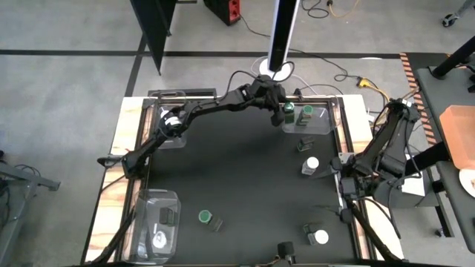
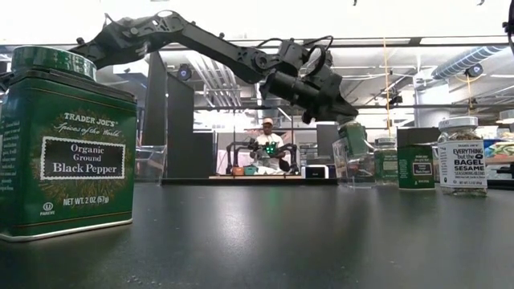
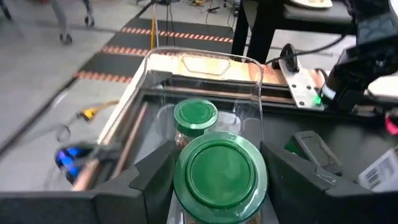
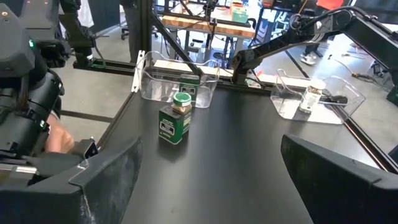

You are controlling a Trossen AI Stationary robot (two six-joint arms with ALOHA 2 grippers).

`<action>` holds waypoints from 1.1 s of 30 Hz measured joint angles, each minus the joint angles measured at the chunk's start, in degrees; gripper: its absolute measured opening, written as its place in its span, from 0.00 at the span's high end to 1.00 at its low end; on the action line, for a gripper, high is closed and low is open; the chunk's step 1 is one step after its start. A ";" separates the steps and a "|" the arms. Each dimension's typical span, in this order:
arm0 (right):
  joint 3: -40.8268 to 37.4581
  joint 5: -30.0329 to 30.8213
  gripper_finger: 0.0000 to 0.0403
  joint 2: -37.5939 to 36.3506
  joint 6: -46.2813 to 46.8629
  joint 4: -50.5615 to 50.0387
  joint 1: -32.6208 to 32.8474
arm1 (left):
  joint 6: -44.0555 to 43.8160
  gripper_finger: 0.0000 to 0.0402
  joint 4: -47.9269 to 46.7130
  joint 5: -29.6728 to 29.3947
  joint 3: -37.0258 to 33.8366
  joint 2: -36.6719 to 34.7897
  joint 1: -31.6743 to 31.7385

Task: Sort spices by type
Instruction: Put the top green seasoning bottle into the top right transparent bin

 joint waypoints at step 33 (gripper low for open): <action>-0.50 0.00 0.08 0.00 0.59 -0.04 -0.01 | 4.15 0.48 -2.80 -0.87 -0.82 0.81 -0.11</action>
